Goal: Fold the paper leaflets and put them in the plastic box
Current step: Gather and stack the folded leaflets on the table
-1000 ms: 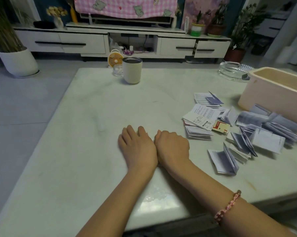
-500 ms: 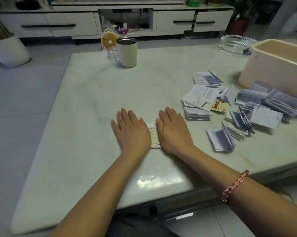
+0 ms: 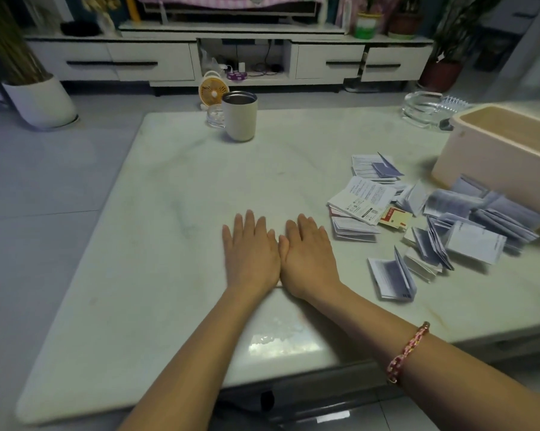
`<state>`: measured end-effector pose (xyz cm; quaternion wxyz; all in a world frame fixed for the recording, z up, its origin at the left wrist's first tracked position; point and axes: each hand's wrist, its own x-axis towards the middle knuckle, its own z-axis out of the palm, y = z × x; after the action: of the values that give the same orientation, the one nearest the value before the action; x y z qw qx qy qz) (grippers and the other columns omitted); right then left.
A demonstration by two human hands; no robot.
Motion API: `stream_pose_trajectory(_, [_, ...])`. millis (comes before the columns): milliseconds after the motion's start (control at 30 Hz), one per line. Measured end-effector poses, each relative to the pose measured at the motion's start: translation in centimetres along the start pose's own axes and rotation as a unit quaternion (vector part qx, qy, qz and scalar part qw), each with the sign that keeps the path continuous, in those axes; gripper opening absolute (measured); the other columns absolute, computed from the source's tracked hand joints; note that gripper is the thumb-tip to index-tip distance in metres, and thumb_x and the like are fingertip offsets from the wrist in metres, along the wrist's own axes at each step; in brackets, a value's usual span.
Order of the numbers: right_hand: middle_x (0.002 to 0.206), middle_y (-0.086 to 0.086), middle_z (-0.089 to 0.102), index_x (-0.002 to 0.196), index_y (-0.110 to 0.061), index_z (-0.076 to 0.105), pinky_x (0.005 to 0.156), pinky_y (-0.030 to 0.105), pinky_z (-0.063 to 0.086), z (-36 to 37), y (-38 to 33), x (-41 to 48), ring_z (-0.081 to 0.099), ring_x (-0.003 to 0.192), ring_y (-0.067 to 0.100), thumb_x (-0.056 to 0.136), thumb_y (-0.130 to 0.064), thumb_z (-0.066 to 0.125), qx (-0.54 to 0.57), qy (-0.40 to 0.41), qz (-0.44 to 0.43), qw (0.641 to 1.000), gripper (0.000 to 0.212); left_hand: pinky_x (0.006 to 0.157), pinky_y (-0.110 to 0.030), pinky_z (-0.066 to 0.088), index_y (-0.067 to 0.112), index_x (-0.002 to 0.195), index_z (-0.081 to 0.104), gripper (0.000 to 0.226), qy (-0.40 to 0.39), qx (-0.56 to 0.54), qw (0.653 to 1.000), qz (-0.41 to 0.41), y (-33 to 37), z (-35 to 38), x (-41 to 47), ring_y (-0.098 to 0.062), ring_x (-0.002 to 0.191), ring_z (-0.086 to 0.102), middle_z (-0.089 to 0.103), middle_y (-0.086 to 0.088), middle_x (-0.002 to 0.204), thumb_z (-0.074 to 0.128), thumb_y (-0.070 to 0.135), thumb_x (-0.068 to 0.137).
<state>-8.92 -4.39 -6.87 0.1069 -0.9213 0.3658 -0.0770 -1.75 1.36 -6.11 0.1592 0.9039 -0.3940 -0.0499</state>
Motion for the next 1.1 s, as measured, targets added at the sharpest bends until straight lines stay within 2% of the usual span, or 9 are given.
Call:
stream_pose_trajectory(33, [0.157,0.015,0.01,0.147,-0.009,0.019,0.116,0.037,0.0,-0.2,0.0,0.1,0.006,0.145,0.026,0.078,-0.042,-0.017,0.007,-0.002,0.008,1.0,0.085,0.118,-0.043,-0.004,0.014,0.149,0.016,0.052,-0.003,0.011,1.0,-0.009,-0.1,0.1,0.2,-0.021,0.146,-0.001,0.006,-0.006,0.158,0.015,0.034,0.1])
stream_pose_trajectory(133, [0.157,0.016,0.004,0.149,-0.01,0.015,0.117,0.036,-0.005,-0.6,0.0,0.2,-0.001,0.146,0.027,0.098,-0.035,0.005,0.022,-0.03,0.018,0.999,0.057,0.117,-0.044,-0.005,0.013,0.149,0.012,0.055,-0.008,0.038,0.999,-0.033,0.2,0.2,0.4,-0.021,0.146,-0.002,0.002,-0.007,0.159,0.016,0.034,0.099])
stream_pose_trajectory(200, [0.158,0.015,0.0,0.15,-0.011,0.012,0.117,0.036,-0.007,-0.9,0.2,0.2,-0.005,0.146,0.026,0.102,-0.032,0.014,0.024,-0.049,0.015,0.998,0.053,0.117,-0.044,-0.005,0.013,0.149,0.01,0.055,-0.004,0.045,0.998,-0.046,0.3,0.4,0.6,-0.021,0.146,-0.003,0.001,-0.006,0.159,0.017,0.034,0.099])
stream_pose_trajectory(567, [0.158,0.01,0.0,0.15,-0.015,0.011,0.117,0.035,-0.007,-0.8,0.1,0.2,-0.005,0.146,0.022,0.102,-0.031,0.013,0.022,-0.046,0.026,0.998,0.05,0.112,-0.052,-0.011,0.017,0.15,-0.004,0.054,-0.022,0.058,0.991,-0.118,0.1,0.7,0.9,-0.024,0.144,-0.014,-0.012,-0.008,0.157,0.008,0.034,0.1])
stream_pose_trajectory(733, [0.158,0.01,0.001,0.15,-0.015,0.011,0.116,0.036,-0.007,-0.8,0.1,0.3,-0.004,0.146,0.023,0.101,-0.031,0.013,0.028,-0.034,0.021,0.999,0.051,0.112,-0.055,-0.007,0.012,0.15,0.001,0.055,0.028,0.058,0.979,-0.191,-0.7,0.2,1.5,-0.027,0.145,-0.009,-0.006,-0.014,0.157,0.016,0.027,0.099])
stream_pose_trajectory(900, [0.158,0.012,0.004,0.149,-0.014,0.014,0.117,0.037,-0.006,-0.5,0.0,0.1,-0.002,0.146,0.024,0.101,-0.03,0.015,0.021,-0.019,0.026,0.999,0.051,0.111,-0.058,-0.001,0.011,0.148,0.008,0.061,0.035,0.073,0.979,-0.186,-0.6,0.1,1.8,-0.029,0.145,-0.004,0.001,-0.016,0.157,0.03,0.021,0.092])
stream_pose_trajectory(1100, [0.158,0.011,0.005,0.149,-0.014,0.014,0.117,0.037,-0.005,-0.5,-0.1,0.1,-0.001,0.146,0.024,0.1,-0.03,0.009,0.021,-0.012,0.025,0.999,0.052,0.112,-0.055,0.001,0.011,0.145,0.02,0.048,0.056,0.045,0.985,-0.156,-1.0,-0.3,1.2,-0.027,0.145,0.002,0.009,-0.013,0.157,0.024,0.023,0.098])
